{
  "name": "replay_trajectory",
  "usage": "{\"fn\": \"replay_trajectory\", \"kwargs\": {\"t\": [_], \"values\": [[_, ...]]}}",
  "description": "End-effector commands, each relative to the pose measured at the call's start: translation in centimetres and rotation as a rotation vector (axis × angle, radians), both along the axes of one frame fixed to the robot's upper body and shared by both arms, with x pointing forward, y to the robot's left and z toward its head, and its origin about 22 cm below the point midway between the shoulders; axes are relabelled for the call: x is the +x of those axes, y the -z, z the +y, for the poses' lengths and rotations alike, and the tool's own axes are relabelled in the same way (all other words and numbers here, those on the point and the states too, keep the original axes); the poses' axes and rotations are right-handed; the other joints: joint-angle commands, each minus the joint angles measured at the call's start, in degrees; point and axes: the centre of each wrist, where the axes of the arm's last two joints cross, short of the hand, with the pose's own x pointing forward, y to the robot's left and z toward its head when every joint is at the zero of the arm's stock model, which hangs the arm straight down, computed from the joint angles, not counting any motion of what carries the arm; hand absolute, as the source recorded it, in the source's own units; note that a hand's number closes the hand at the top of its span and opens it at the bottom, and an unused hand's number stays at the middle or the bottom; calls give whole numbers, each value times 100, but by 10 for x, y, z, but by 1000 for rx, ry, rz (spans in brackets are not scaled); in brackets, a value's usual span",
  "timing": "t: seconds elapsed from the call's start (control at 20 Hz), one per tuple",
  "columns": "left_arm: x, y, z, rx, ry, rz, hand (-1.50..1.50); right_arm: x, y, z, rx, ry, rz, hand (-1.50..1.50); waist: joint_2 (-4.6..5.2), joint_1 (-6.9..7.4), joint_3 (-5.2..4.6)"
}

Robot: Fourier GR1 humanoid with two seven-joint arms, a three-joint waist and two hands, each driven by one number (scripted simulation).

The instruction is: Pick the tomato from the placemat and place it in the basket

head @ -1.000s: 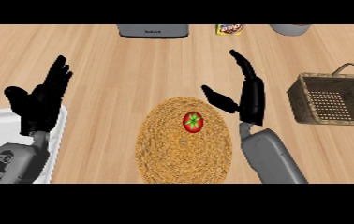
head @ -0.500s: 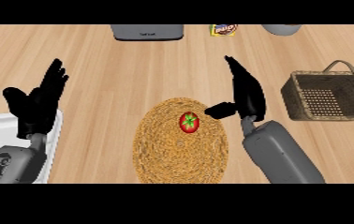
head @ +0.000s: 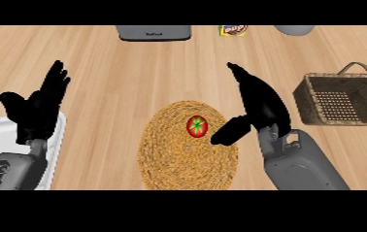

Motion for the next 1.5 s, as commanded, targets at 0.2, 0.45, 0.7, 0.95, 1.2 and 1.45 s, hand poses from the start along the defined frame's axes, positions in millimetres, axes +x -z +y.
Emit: {"fn": "replay_trajectory", "kwargs": {"t": [0.2, 0.45, 0.7, 0.95, 1.2, 1.45], "values": [[4, -4, -7, 2, 12, -19, 0, -20, 7, 1, 55, 77, -41, -150, 55, 86, 11], [-2, -10, 1, -1, 14, -1, 0, -34, 45, -8, 79, 75, -16, -150, 55, 91, 12], [-3, -8, 9, 10, 14, -13, 0, -28, 84, 15, 100, 46, -44, -150, 58, 113, 12], [-3, -1, -24, 6, 21, -17, 0, -35, 85, 2, 86, 52, -95, -150, 54, 87, 11], [7, -15, -21, 12, 21, -16, 0, -21, 99, 27, 62, 68, -139, -150, 59, 104, 12], [-23, -5, -1, 15, 24, -9, 0, -30, 123, 29, 105, 55, -135, -150, 54, 132, 12]]}}
